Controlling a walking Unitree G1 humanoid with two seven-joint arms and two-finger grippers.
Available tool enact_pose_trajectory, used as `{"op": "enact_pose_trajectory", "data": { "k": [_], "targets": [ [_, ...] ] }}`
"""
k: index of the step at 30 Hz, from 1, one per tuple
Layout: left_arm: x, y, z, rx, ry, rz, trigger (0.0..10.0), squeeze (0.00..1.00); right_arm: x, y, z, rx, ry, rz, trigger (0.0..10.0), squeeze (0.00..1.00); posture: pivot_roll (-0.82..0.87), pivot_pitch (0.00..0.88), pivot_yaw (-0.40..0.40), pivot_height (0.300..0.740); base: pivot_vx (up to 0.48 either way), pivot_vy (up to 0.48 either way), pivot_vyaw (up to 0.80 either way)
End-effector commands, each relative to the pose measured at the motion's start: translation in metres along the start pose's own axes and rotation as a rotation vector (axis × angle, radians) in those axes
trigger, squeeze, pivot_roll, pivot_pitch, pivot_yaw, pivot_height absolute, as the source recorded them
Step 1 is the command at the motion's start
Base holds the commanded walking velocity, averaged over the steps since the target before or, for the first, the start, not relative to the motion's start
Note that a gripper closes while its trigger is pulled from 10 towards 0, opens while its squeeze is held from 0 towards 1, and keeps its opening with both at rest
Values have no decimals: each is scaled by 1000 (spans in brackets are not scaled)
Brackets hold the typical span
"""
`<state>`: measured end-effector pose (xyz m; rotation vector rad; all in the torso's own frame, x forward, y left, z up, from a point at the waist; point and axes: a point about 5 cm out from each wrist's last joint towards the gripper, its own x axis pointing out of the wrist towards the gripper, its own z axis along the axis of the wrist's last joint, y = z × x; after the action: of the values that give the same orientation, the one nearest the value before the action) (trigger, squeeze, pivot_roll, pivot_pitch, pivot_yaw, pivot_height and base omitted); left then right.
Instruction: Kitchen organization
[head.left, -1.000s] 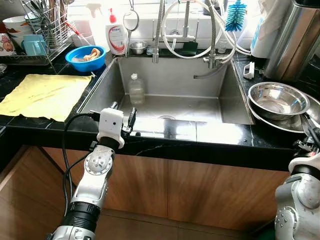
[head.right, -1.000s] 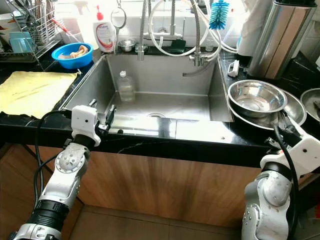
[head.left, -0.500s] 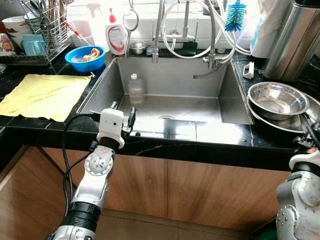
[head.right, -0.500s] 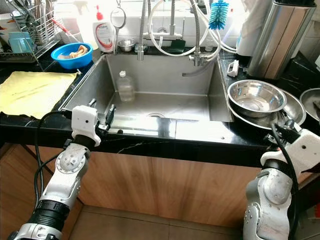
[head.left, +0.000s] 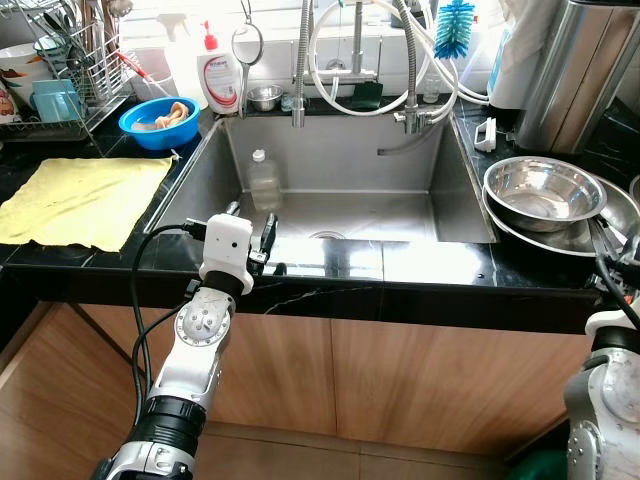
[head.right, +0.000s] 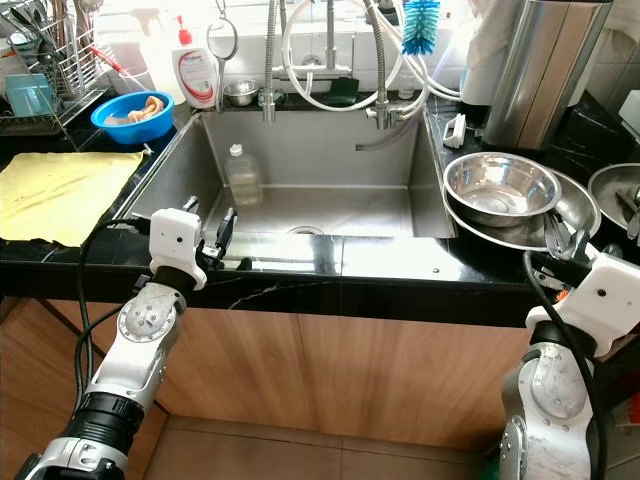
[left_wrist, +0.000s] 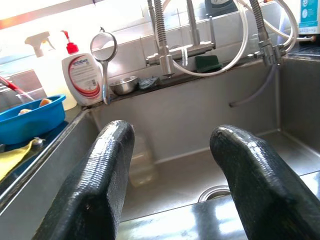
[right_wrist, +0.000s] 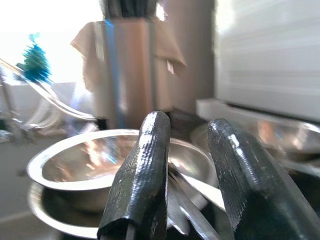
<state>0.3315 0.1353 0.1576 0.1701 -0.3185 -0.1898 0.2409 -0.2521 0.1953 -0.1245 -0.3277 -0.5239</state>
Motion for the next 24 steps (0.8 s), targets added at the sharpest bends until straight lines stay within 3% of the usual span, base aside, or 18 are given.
{"op": "enact_pose_trajectory", "data": {
  "k": [1, 3, 4, 5, 9, 10, 20, 21, 22, 23, 24],
  "targets": [
    [-3, 9, 2, 7, -9, 18, 10000, 0, 4, 6, 17, -5, -62, 42, 10000, 0, -109, 0, 67, 720, 0, 0, 0],
    [-4, 9, 1, 8, -8, 18, 10000, 0, 4, 2, 23, -18, -88, 25, 10000, 0, -105, 0, 64, 720, 0, 0, 0],
    [-5, 9, 1, 8, -8, 18, 10000, 0, 3, -6, 27, -18, -102, -28, 10000, 165, -105, 0, 63, 720, 0, 0, 0],
    [-5, 9, 0, 9, -6, 17, 10000, 0, -1, -16, 27, 10, -88, -93, 10000, 1000, -106, 0, 64, 720, 0, 0, 0],
    [-6, 8, 0, 9, -4, 10, 10000, 0, -13, -35, 13, 86, 4, -238, 10000, 992, -112, 0, 68, 720, 0, 0, 0],
    [-5, 7, 0, 9, -3, 4, 10000, 0, -21, -45, 1, 158, 74, -311, 10000, 0, -113, 0, 70, 720, 0, 0, 0],
    [-5, 7, 1, 13, -2, -4, 10000, 0, -36, -58, -23, 348, 188, -425, 10000, 0, -101, 0, 76, 720, 0, 0, 0],
    [-5, 8, 1, 16, -3, -3, 10000, 0, -35, -57, -24, 353, 188, -413, 10000, 212, -101, 0, 77, 720, 0, 0, 0],
    [-5, 8, 1, 17, -3, -2, 10000, 0, -35, -56, -24, 357, 187, -408, 10000, 212, -101, 0, 77, 720, 0, 0, 0],
    [-5, 8, 1, 17, -3, -2, 10000, 0, -33, -53, -25, 391, 188, -385, 10000, 1000, -102, 0, 78, 720, 0, 0, 0],
    [-5, 9, 1, 18, -3, 0, 10000, 0, -31, -49, -25, 426, 186, -355, 10000, 1000, -102, 0, 79, 720, 0, 0, 0]
  ]
}}
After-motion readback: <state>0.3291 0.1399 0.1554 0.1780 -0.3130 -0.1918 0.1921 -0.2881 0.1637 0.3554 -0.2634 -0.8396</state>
